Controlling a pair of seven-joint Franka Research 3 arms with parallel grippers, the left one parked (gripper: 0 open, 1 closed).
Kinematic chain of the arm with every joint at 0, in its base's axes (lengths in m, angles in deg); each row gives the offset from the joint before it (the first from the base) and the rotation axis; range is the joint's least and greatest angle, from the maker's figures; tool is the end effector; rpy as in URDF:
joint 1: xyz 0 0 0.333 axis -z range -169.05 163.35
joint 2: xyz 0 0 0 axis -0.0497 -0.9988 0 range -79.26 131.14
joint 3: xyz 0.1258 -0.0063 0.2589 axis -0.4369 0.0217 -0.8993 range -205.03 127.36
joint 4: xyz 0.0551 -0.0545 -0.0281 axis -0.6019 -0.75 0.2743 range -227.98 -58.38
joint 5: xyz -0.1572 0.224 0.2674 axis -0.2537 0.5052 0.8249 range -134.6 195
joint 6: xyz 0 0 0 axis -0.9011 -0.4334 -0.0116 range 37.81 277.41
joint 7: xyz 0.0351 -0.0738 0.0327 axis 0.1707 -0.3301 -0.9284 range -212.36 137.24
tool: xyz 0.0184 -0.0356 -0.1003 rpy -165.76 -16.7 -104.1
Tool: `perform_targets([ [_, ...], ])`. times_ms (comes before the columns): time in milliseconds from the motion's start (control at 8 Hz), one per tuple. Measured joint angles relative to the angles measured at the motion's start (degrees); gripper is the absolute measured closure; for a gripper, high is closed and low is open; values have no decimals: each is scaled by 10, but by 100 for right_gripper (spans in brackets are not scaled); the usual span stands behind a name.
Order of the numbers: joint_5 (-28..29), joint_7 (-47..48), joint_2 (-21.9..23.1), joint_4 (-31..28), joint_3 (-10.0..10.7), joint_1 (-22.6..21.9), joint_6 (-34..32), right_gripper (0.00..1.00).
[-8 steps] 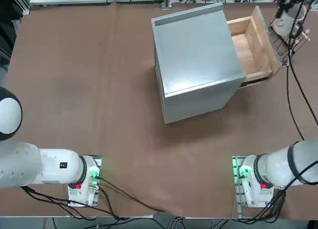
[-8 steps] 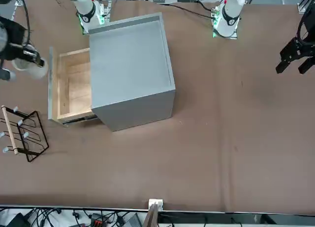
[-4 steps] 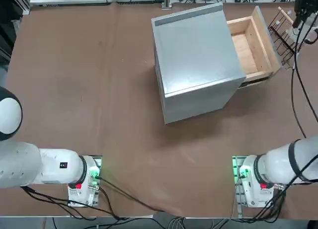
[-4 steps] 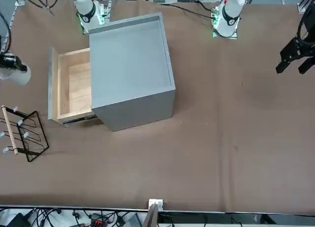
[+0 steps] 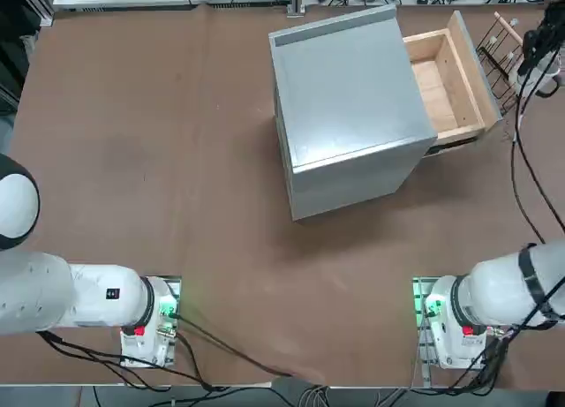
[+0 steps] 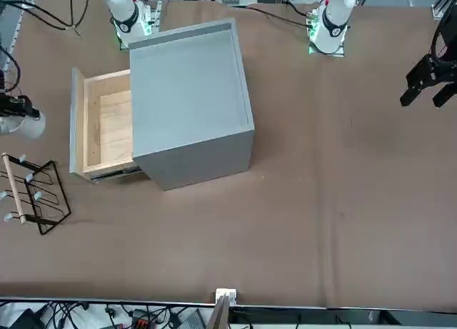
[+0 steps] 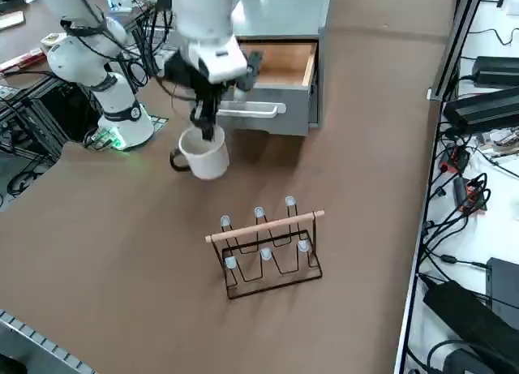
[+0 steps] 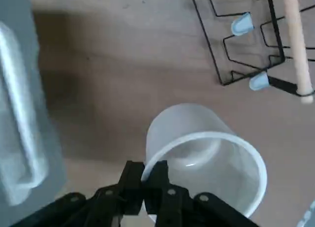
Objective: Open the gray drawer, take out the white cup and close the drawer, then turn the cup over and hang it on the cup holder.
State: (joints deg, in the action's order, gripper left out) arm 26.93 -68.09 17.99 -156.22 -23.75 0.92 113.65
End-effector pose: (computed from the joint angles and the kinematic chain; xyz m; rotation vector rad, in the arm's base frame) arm 0.5323 -0.1825 0.4197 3.1036 0.3415 -0.3375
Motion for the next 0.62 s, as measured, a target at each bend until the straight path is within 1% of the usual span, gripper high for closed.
perform_targets([
  [250,-7,-66,-1,-84,0,24,97,95],
  [500,-33,-120,-2,-166,0,32,190,95],
  [625,-37,-162,-2,-197,0,37,229,95],
])
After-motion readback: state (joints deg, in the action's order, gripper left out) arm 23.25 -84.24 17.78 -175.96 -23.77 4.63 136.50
